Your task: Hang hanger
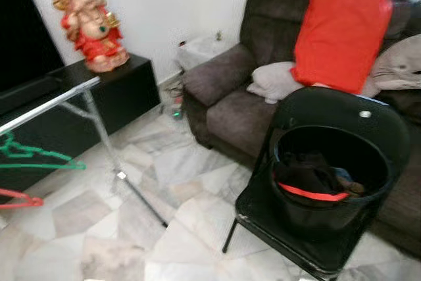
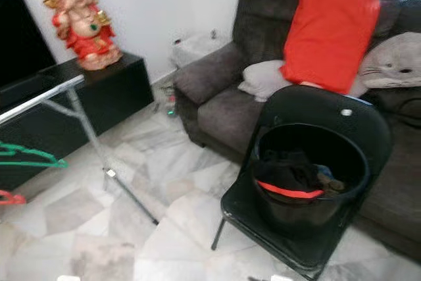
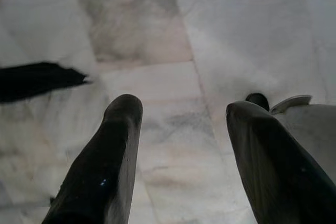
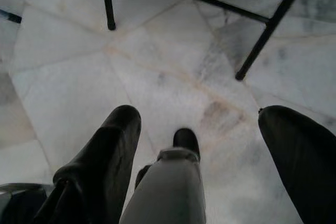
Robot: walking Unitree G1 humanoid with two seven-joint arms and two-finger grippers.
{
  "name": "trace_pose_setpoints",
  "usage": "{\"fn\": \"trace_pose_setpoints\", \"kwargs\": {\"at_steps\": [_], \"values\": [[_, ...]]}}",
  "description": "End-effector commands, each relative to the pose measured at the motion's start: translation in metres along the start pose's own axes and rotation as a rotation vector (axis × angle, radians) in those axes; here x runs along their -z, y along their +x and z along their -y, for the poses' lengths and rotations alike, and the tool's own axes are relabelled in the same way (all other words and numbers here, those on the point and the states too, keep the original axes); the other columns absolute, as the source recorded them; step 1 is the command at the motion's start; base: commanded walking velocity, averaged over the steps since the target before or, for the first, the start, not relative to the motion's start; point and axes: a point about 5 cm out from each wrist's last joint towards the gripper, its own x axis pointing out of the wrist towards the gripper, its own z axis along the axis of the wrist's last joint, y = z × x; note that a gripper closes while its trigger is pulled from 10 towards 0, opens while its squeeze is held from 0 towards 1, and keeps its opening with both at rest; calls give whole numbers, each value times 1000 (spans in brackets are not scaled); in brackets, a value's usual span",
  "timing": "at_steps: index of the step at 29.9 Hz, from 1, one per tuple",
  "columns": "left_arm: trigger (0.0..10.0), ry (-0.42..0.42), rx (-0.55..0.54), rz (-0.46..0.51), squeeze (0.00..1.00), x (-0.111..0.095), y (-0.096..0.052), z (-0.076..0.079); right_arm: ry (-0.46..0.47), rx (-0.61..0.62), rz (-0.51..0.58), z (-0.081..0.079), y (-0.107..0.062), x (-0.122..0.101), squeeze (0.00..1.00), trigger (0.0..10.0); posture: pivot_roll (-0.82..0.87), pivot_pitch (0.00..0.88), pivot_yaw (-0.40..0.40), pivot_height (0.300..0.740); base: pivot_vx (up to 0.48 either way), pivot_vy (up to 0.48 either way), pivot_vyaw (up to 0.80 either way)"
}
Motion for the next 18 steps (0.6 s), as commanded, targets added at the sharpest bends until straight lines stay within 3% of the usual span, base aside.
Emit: {"fn": "trace_pose_setpoints", "kwargs": {"at_steps": [1, 3, 10, 15, 18], "values": [[10000, 7, -10, -21, 0, 5, -1, -4, -2, -11, -20, -5, -1, 6, 0, 10000, -49, 0, 108, 740, 0, 0, -800], [10000, -23, -14, -17, 0, 5, -1, -3, -3, -10, -10, -5, -1, 5, 0, 10000, -51, 0, 110, 740, 0, 0, -800], [10000, -53, -22, -8, 0, 1, -1, -8, 15, -12, 24, -4, -1, 1, 0, 10000, -48, 0, 95, 740, 0, 0, 0], [10000, -48, -17, -7, 0, 1, -1, -9, 3, 1, 6, -2, 0, 2, 0, 10000, -44, 0, 87, 740, 0, 0, 0], [10000, -14, -16, -7, 0, 1, -1, -10, 13, 2, -5, -1, 0, 3, 0, 10000, -42, 0, 85, 740, 0, -172, -800]]}}
